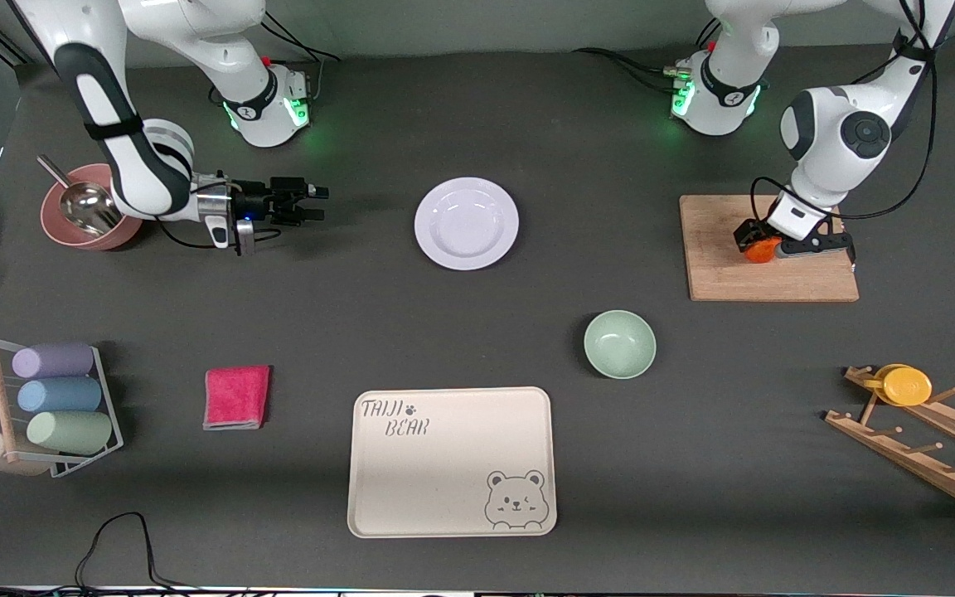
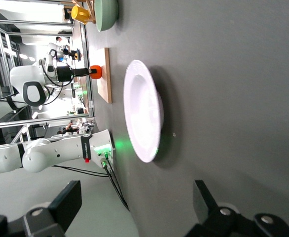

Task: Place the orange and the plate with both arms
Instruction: 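Close the left gripper on the orange and lift it off the board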

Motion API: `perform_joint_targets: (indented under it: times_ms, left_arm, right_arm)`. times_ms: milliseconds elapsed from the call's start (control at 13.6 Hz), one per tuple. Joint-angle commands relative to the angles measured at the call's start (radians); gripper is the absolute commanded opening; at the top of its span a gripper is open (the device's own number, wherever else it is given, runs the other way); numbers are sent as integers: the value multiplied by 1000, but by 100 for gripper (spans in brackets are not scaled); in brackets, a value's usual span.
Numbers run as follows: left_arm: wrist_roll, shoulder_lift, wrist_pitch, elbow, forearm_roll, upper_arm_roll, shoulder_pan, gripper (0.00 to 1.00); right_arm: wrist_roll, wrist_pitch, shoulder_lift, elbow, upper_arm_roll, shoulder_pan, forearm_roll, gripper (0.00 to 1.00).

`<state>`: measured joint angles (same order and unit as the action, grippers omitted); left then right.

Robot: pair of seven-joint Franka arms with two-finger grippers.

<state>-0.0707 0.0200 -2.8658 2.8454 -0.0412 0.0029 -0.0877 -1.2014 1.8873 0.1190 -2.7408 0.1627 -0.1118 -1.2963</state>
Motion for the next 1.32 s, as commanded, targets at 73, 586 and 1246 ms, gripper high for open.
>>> perform_joint_targets:
  times_ms: [73, 586, 1246]
  left_arm:
    - [15, 28, -60, 77, -9, -4, -14, 0]
    - [8, 132, 211, -42, -9, -12, -3, 0]
    - [3, 28, 1199, -904, 38, -15, 35, 0]
  right_arm:
    - [-64, -8, 59, 17, 3, -3, -64, 100]
    - [-188, -45, 237, 23, -8, -9, -201, 100]
    - [-187, -42, 265, 33, -22, -15, -205, 72]
